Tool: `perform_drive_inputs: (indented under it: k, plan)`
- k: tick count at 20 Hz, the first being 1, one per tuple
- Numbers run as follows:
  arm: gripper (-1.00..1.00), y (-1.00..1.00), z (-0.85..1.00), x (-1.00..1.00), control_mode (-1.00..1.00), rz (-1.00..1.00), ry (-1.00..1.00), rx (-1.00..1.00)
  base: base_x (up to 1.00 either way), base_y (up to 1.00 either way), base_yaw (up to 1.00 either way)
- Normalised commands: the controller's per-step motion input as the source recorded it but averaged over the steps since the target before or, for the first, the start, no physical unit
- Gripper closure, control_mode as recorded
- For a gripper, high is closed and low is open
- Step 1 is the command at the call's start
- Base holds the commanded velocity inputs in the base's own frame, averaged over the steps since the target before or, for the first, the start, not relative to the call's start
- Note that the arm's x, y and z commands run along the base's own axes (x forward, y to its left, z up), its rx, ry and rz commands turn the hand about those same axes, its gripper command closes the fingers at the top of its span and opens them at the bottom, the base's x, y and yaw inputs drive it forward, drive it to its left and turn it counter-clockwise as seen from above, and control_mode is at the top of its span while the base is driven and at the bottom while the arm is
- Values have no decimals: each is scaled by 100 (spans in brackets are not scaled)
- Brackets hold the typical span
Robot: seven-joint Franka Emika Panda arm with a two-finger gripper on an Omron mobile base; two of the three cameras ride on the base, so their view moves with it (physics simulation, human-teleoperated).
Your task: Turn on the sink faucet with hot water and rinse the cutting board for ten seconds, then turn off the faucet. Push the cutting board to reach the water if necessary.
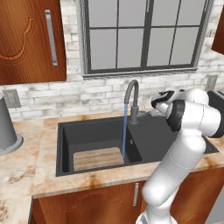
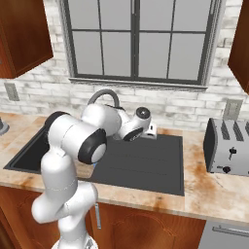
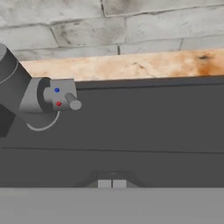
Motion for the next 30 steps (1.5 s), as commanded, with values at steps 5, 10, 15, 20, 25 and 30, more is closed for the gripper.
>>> perform_drive_inputs:
  k: [5, 10, 15, 20, 25, 30]
  plan:
    - [100, 0, 0, 7, -100, 6, 0, 0, 0, 0, 0]
    - [100, 0, 0, 5, -100, 5, 0, 0, 0, 0, 0]
    - [100, 0, 0, 6, -100, 3, 0, 0, 0, 0, 0]
    - [100, 0, 1, 19, -100, 1, 3, 0, 0, 0, 0]
    - [100, 0, 2, 20, -100, 0, 6, 0, 0, 0, 0]
    - [100, 2, 0, 12, -100, 0, 5, 0, 0, 0, 0]
